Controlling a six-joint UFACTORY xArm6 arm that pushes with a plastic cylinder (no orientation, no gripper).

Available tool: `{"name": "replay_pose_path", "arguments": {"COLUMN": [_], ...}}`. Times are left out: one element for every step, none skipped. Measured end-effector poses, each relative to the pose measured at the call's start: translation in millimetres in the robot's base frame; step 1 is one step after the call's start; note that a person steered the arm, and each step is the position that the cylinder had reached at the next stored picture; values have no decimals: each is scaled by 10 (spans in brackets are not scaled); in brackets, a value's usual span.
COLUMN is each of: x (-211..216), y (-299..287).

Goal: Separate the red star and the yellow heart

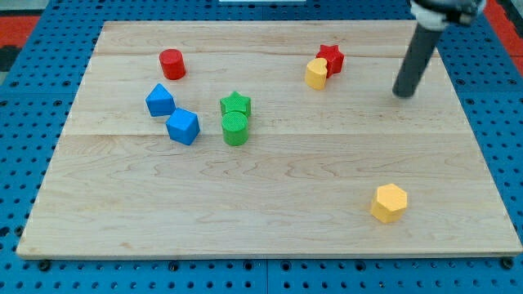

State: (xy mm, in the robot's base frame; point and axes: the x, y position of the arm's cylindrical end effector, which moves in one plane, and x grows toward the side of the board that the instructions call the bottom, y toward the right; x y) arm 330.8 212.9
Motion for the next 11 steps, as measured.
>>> {"name": "replay_pose_path", "arguments": {"x": [-789,-993,-714,-440,-51,214,-216,-201,290,710,918], "y": [-136,-313,-845,-1143,-1144,-1236,-1135,-1441,-1826,-1512,-1371]}}
